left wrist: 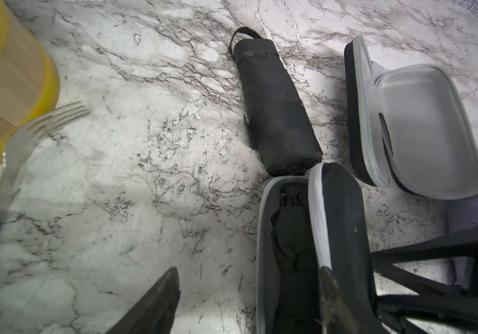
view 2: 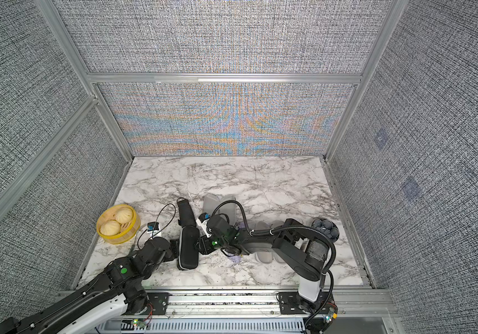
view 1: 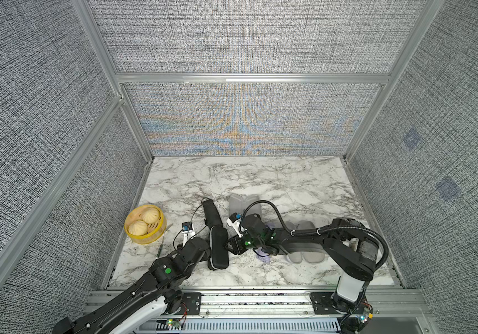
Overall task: Put umbrellas into zippered umbrella sleeves
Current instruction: Close the umbrella sleeve at the center of the board.
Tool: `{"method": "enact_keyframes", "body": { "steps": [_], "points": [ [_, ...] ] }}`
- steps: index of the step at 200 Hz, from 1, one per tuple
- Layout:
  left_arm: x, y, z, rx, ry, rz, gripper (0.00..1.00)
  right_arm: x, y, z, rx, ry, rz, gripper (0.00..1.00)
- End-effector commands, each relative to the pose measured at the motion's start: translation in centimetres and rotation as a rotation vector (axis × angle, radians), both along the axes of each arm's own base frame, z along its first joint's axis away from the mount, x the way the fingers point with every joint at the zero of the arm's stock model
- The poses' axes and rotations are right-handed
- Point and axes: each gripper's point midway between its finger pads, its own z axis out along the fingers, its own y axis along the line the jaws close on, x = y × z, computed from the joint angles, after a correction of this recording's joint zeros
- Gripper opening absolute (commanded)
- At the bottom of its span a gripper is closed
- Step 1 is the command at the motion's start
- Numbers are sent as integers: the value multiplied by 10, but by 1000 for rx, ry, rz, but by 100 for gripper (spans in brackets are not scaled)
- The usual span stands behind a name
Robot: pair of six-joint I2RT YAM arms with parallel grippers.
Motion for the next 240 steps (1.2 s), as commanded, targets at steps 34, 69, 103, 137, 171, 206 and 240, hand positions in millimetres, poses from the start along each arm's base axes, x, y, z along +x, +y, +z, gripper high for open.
{"method": "enact_keyframes", "body": {
  "steps": [34,69,103,137,171,206,240],
  "points": [
    [1,11,2,-7,-33,53,77,-8,12,-8,-5,26,26,48],
    [5,-12,-14,-54,-14,-18,89,-12,10,-19,-21,63,18,57],
    [6,-13,-35,12,64,-9,76,-12,9,-26,-23,83,8,59],
    [1,-17,-57,-57,81,5,57,-10,4,-27,6,125,-4,77],
    [-7,-11,-64,-66,103,16,56,-5,-9,-25,24,133,-24,99],
    [-13,-6,-78,-75,119,25,47,-8,-1,-26,75,184,-5,99],
    [-13,-24,-85,-179,120,-13,40,-9,6,-38,62,230,-9,92]
  ]
}}
